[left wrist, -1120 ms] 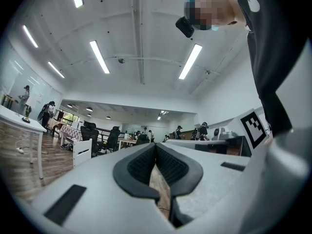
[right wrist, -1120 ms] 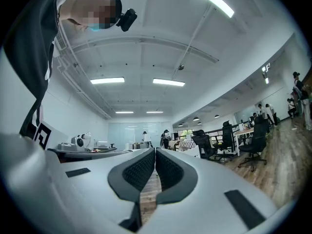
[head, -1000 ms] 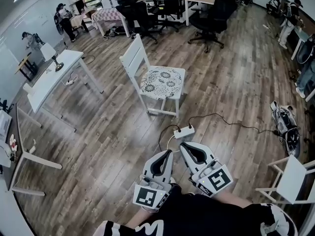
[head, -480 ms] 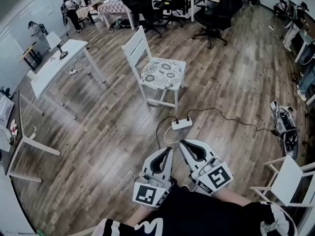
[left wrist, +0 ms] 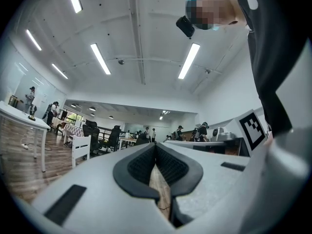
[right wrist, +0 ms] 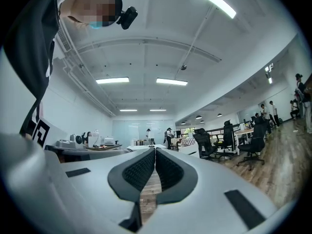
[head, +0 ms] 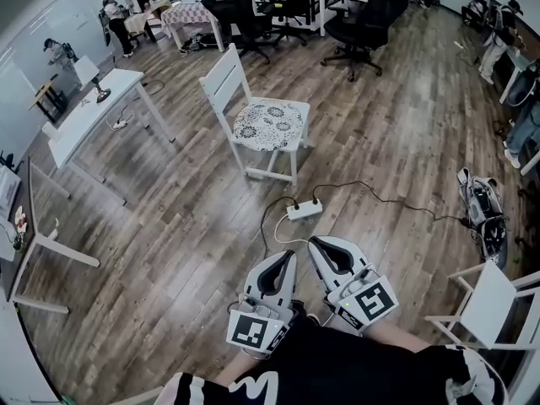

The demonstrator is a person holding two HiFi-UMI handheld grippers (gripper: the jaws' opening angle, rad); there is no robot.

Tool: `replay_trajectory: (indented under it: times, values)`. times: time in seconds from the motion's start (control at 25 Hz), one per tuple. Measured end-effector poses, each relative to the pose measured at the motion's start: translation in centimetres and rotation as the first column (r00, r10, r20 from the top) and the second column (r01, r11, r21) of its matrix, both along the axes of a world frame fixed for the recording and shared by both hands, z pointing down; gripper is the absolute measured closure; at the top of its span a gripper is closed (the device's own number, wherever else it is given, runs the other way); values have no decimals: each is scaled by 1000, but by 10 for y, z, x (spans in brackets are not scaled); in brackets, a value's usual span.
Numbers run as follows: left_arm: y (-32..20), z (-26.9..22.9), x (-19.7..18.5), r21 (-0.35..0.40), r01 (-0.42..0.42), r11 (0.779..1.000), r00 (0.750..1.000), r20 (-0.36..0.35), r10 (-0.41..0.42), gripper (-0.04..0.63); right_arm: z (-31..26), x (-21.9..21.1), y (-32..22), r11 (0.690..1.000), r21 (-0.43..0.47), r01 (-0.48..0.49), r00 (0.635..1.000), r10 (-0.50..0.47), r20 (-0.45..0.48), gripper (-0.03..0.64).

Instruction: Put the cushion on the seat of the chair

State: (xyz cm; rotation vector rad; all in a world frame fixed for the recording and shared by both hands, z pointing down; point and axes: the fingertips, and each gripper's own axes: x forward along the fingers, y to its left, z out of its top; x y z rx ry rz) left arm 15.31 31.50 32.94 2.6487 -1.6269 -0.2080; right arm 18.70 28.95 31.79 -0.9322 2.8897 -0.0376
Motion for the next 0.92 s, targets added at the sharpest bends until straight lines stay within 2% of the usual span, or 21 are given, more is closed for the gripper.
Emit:
replay_trajectory:
  times: [0.92]
  values:
    - [16, -3, 1, 16, 13, 1000, 1000, 24, -13, 591, -6, -3, 17, 999, 25, 31, 999, -32, 14, 595]
